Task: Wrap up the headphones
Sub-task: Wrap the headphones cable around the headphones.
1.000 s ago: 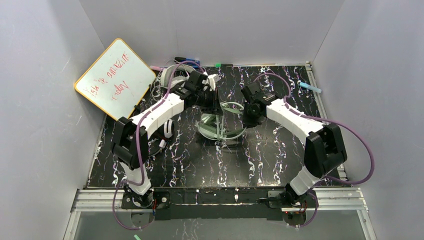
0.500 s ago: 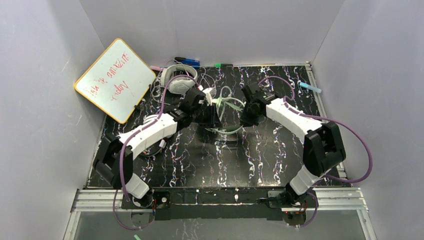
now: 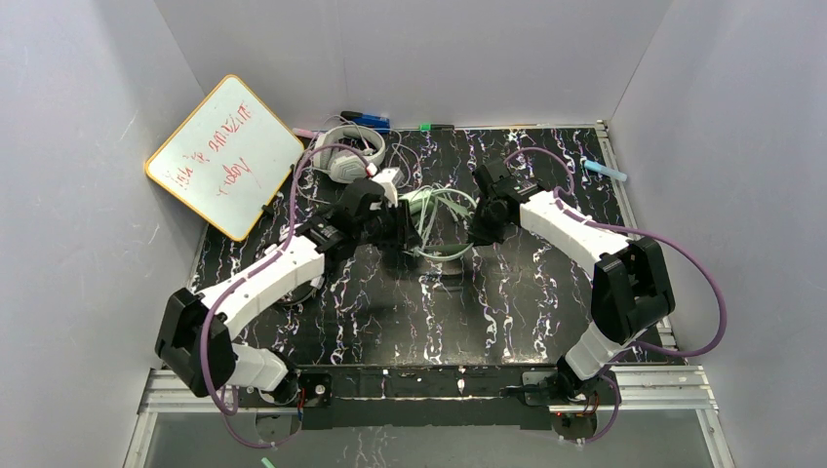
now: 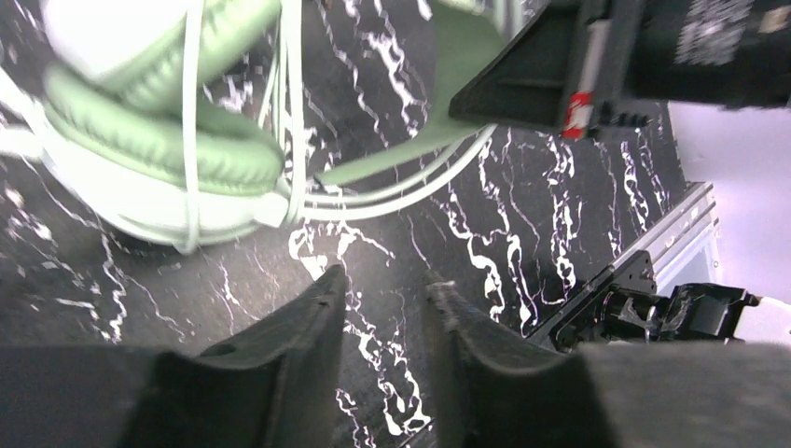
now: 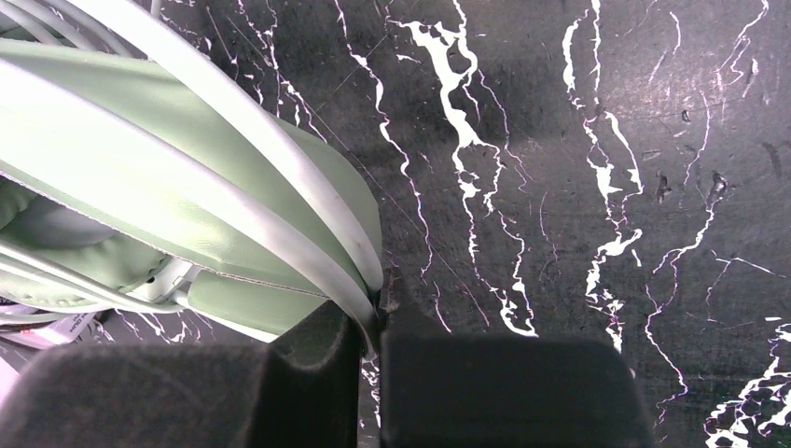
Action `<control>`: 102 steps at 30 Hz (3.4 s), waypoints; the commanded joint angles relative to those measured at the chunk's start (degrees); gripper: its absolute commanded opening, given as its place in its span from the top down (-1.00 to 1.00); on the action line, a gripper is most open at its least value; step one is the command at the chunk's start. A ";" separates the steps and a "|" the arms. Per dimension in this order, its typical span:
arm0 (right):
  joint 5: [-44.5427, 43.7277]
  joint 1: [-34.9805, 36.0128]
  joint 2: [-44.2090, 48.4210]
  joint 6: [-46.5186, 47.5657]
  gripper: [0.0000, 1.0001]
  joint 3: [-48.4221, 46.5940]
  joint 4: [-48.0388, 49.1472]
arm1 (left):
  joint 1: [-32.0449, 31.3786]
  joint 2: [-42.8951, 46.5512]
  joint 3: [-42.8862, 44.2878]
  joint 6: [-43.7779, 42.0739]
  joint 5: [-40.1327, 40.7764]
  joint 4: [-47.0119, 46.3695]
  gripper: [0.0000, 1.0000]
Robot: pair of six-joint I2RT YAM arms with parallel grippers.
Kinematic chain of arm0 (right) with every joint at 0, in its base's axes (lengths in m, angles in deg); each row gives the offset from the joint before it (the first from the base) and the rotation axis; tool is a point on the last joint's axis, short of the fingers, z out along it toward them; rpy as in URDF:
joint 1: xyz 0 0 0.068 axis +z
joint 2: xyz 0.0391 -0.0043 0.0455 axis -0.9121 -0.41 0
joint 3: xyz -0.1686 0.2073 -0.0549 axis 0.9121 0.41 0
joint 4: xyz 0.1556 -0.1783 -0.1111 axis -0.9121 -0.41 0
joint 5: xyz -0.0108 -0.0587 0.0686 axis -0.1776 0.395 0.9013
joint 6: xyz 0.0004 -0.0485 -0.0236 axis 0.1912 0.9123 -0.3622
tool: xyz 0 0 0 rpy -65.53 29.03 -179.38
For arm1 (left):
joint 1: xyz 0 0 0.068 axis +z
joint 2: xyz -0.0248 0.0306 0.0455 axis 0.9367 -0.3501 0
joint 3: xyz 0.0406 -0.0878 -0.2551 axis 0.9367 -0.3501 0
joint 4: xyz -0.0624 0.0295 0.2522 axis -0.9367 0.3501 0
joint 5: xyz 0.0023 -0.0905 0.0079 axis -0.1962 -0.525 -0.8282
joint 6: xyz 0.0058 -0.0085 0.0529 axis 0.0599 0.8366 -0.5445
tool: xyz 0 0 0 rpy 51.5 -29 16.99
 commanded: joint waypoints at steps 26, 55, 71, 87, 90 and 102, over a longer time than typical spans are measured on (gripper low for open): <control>12.94 -7.05 12.74 3.77 0.97 -19.05 -1.25 | 2.97 39.16 -23.36 -16.00 -1.74 -12.38 -0.48; 21.20 -8.48 11.29 3.20 0.97 -42.59 -12.97 | -0.32 15.85 -37.38 -12.94 -8.29 -51.04 -0.84; 21.11 -8.48 10.71 3.24 0.97 -43.44 -14.33 | -1.49 12.81 -38.65 -4.62 -2.11 -57.66 -0.97; 20.51 -8.45 15.05 3.33 0.97 -29.80 -11.47 | -4.53 16.04 -35.72 -35.49 -9.61 -51.55 -0.97; 20.29 -8.47 16.24 3.30 0.97 -25.92 -10.38 | -4.57 15.59 -33.74 -39.21 -9.76 -46.47 -0.97; 22.11 -8.47 16.06 3.60 0.97 -32.34 -13.12 | -4.77 8.88 -32.54 -56.18 -19.09 -42.99 -0.97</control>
